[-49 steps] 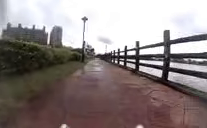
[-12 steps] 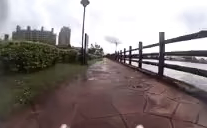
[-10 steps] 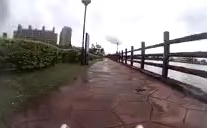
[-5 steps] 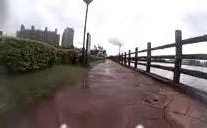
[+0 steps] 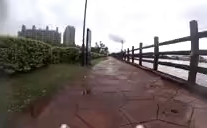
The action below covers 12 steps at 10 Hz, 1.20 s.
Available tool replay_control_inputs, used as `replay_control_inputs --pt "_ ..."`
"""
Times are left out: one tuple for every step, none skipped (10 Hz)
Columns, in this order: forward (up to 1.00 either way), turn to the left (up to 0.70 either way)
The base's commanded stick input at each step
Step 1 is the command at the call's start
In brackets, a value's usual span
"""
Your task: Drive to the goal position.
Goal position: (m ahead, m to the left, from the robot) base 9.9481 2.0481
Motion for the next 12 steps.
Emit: replay_control_inputs --pt "0.85 -0.09" --pt "0.85 0.01" --pt "0.85 0.01" --pt "0.85 0.01" --pt "0.85 0.01" --pt "0.85 0.01" --pt "0.85 0.01" --pt "0.85 0.01" --pt "0.85 0.01" --pt "0.85 0.01" --pt "0.85 0.01" --pt "0.85 0.01"
